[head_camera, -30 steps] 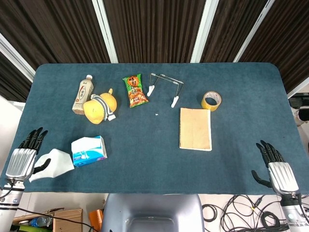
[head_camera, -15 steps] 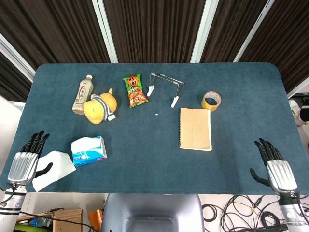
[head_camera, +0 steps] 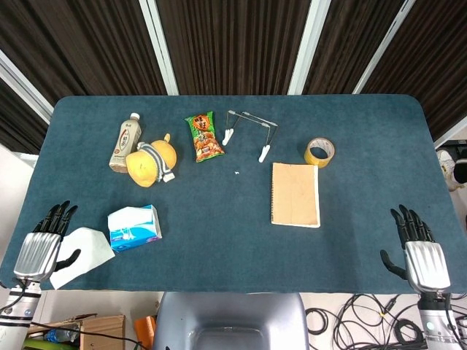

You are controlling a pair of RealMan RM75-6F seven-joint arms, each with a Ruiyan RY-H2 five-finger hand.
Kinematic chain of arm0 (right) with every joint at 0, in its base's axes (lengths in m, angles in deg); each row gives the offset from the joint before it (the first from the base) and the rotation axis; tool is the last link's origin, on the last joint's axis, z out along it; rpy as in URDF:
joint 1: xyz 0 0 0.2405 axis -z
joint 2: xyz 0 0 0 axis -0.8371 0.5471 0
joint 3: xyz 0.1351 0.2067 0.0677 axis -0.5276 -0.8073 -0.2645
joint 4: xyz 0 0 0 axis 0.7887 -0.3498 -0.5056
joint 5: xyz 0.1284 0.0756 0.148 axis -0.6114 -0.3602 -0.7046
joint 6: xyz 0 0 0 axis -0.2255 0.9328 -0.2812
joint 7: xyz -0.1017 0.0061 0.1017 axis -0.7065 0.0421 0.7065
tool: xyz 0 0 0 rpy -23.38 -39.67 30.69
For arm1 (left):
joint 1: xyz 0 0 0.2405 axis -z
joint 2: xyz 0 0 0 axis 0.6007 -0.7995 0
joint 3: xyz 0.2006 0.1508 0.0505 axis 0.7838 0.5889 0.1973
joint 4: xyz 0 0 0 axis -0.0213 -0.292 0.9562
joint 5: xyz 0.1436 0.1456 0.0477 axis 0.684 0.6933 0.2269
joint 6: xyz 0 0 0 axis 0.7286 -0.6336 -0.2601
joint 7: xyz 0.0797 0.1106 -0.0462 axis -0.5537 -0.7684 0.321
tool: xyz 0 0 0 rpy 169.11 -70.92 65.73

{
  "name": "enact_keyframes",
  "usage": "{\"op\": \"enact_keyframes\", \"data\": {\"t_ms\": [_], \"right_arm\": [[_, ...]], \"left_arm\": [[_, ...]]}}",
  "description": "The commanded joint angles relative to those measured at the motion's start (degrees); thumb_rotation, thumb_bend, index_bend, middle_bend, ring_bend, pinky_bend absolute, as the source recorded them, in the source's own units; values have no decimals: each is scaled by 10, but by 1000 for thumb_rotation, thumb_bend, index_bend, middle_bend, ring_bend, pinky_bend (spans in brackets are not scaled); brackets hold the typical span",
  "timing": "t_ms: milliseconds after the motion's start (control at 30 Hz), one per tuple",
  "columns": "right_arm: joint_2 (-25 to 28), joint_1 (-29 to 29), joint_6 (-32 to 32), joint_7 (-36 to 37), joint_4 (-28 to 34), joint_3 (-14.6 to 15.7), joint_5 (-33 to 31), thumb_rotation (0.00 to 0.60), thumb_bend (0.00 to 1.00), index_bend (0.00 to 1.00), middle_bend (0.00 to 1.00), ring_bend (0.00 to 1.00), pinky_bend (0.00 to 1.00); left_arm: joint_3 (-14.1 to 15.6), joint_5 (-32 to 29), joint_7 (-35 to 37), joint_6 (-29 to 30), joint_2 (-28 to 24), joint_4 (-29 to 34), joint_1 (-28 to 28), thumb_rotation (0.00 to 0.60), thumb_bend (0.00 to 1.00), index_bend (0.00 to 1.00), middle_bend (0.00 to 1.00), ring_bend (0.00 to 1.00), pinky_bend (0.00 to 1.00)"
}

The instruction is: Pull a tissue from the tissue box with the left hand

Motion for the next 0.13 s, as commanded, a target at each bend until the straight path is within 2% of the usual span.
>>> {"op": "enact_keyframes", "data": {"t_ms": [33, 133], "right_arm": [[-7, 3, 1, -11, -5, 0, -5, 600, 270, 0, 0, 0, 164], [-7, 4, -1, -14, -7, 0, -7, 600, 270, 0, 0, 0, 164]], "left_arm": [[0, 1, 5, -2, -2, 2, 0, 600, 256, 28, 0, 0, 271], [0, 2, 8, -2, -2, 2, 0, 600, 258, 28, 0, 0, 271]]}}
